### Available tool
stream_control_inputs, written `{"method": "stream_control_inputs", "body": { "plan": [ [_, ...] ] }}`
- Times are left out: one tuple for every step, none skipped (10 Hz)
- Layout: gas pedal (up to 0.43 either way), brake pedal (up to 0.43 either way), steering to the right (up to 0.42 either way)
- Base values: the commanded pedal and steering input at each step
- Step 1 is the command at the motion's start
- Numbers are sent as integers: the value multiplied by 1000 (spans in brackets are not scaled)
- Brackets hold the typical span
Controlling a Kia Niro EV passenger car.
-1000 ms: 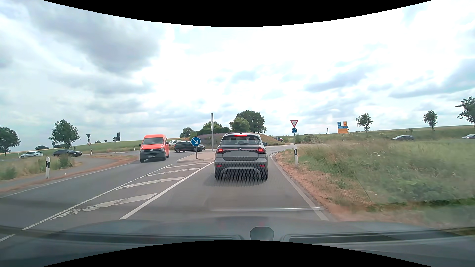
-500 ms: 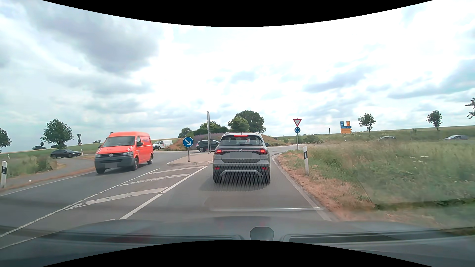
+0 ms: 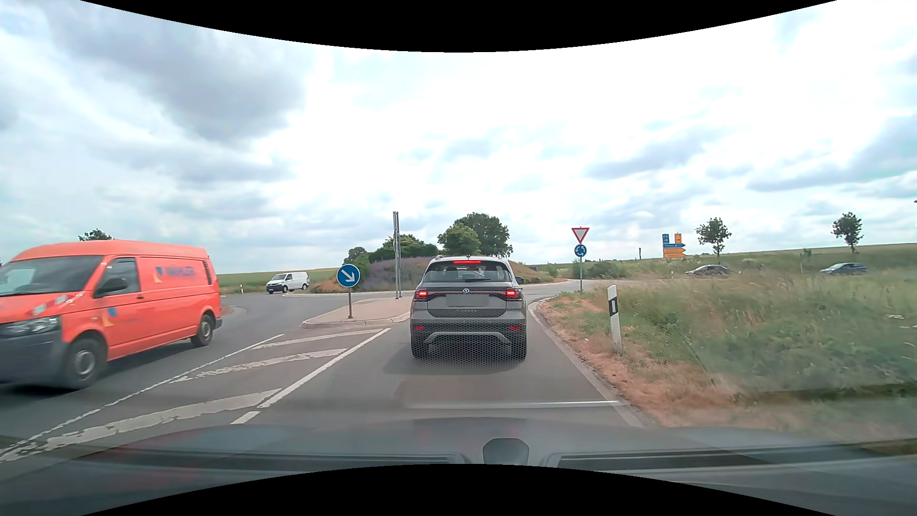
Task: Follow the waypoints while adhering to traffic rules and regulations
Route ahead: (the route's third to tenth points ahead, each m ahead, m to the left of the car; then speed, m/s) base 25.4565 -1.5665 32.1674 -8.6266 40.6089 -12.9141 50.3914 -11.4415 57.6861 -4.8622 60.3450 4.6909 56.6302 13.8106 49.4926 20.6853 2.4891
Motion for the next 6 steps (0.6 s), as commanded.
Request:
{"method": "stream_control_inputs", "body": {
  "plan": [
    [0, 0, 5],
    [0, 0, 5],
    [0, 0, 5],
    [0, 0, 5],
    [0, 0, 5],
    [8, 0, 5]
  ]
}}
